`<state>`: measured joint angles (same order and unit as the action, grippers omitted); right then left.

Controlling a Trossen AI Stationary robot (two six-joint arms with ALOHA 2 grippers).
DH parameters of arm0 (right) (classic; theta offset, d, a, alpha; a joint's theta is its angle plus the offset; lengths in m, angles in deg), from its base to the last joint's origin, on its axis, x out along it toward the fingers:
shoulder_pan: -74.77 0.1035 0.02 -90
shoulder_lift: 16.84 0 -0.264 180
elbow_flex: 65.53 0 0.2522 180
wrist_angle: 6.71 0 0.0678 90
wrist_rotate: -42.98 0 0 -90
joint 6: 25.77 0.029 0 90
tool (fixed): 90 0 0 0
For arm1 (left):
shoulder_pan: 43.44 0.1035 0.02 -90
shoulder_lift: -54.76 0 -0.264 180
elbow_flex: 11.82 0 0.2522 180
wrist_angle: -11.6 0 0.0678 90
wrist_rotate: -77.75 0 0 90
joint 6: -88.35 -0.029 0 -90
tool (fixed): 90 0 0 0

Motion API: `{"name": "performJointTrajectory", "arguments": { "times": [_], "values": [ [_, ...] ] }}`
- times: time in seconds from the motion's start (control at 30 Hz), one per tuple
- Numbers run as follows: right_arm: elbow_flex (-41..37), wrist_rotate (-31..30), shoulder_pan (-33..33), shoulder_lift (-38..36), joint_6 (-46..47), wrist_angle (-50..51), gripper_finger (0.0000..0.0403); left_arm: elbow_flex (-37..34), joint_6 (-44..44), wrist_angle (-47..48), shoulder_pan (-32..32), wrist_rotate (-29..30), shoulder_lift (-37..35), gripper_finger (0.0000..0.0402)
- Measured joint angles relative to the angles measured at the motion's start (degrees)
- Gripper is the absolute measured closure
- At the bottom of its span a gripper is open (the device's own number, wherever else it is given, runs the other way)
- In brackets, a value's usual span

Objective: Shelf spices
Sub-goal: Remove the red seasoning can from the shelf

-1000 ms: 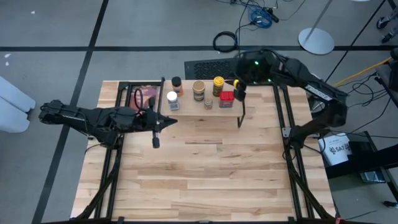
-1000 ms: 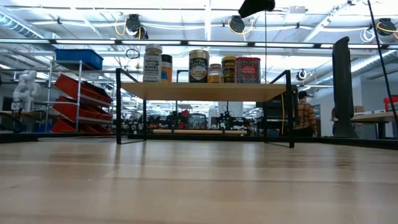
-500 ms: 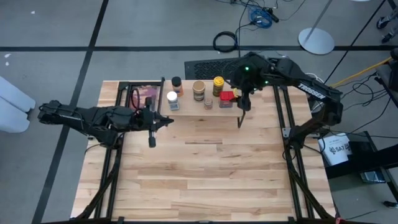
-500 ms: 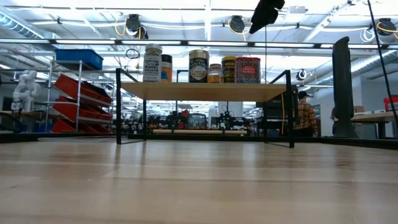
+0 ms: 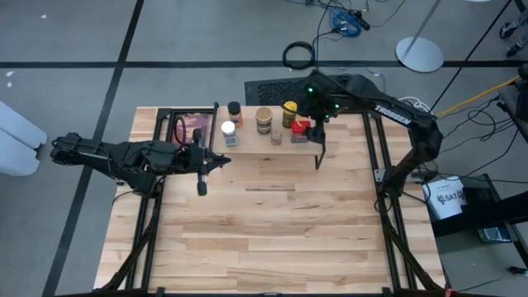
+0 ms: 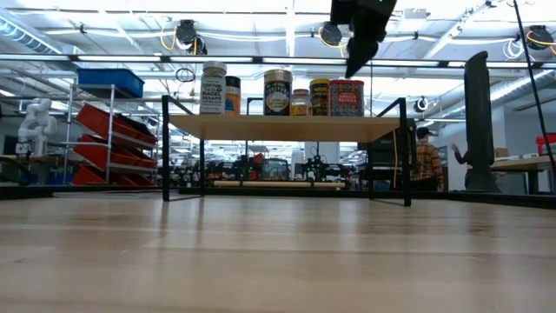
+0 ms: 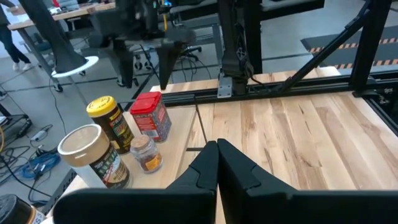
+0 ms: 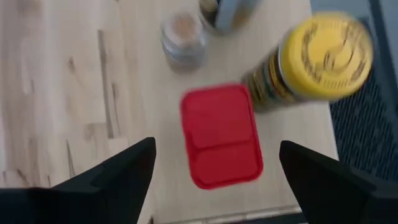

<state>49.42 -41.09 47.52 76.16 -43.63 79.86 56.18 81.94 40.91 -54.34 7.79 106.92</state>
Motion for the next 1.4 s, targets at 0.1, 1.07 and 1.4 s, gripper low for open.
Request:
{"name": "performJointTrajectory", "arguments": {
  "times": [0.1, 1.07, 1.4],
  "values": [
    [0.0, 0.1, -1.0, 1.1, 0.0, 1.0, 0.0071, 0.0, 0.0, 0.2, 0.0, 0.0, 0.0, 0.0395],
    [0.0, 2.0, -1.3, 5.3, -3.8, 3.1, 0.0156, 0.0, -3.0, 0.4, 0.0, 0.0, 0.0, 0.0395],
    [0.0, 1.9, -1.2, 5.3, -2.1, 3.6, 0.0194, 0.0, -3.0, 0.4, 0.0, 0.0, 0.0, 0.0395]
  ]
}}
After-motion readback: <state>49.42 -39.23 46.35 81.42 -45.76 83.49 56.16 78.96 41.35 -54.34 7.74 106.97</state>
